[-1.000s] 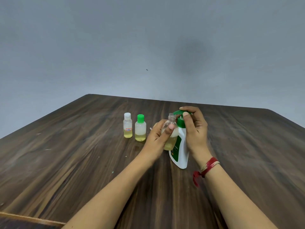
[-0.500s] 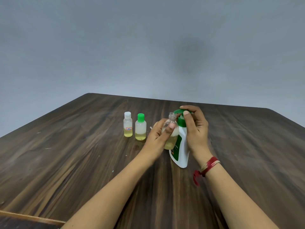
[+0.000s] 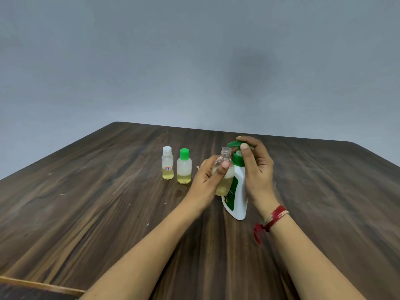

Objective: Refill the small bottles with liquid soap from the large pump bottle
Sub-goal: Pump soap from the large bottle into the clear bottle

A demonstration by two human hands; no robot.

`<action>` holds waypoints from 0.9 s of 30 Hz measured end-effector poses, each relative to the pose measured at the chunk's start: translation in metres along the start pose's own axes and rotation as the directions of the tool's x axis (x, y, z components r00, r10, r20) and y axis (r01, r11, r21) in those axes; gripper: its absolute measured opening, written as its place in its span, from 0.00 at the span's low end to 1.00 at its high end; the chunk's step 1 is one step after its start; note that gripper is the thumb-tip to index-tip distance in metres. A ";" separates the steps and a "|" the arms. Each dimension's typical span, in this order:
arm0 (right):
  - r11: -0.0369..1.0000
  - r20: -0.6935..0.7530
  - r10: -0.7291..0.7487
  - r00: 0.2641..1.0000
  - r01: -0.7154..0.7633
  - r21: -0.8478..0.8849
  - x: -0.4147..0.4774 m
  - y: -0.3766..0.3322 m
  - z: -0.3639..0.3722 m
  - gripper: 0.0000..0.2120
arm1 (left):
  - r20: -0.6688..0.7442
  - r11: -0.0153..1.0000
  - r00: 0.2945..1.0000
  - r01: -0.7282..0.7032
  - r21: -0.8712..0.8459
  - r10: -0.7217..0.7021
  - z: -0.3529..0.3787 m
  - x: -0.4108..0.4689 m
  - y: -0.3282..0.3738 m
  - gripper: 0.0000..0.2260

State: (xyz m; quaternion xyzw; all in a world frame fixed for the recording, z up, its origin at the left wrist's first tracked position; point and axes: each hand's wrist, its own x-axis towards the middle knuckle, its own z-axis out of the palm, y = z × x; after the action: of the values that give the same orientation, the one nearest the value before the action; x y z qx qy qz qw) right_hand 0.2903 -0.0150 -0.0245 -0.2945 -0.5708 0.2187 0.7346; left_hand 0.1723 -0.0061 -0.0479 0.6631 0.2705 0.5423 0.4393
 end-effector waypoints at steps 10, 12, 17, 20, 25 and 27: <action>1.000 0.010 -0.006 1.000 0.006 -0.022 0.000 0.001 -0.001 0.07 | 0.006 1.000 1.000 0.012 0.000 -0.012 0.000 0.000 -0.001 0.24; 1.000 0.002 0.010 1.000 -0.010 -0.007 -0.001 0.001 -0.001 0.07 | 0.005 1.000 1.000 0.010 -0.002 -0.010 0.000 0.000 -0.002 0.24; 1.000 0.000 0.014 1.000 -0.014 0.003 -0.001 0.001 -0.001 0.07 | -0.003 1.000 1.000 0.006 -0.013 -0.006 0.000 0.000 -0.002 0.23; 1.000 -0.002 0.014 1.000 -0.014 0.001 0.000 0.000 0.000 0.07 | 0.000 1.000 1.000 0.008 -0.010 -0.008 -0.001 0.000 -0.004 0.24; 1.000 -0.004 0.004 1.000 -0.004 -0.020 0.001 0.000 0.000 0.07 | -0.003 1.000 1.000 0.008 -0.011 -0.008 -0.001 -0.001 -0.003 0.26; 1.000 -0.001 0.004 1.000 -0.004 -0.017 0.001 0.000 0.000 0.07 | -0.003 1.000 1.000 0.012 -0.012 -0.012 0.000 -0.001 -0.002 0.26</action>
State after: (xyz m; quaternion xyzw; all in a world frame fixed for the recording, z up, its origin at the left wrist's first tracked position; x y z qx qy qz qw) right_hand 0.2909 -0.0143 -0.0239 -0.3018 -0.5716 0.2153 0.7320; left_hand 0.1719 -0.0055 -0.0503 0.6579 0.2720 0.5422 0.4463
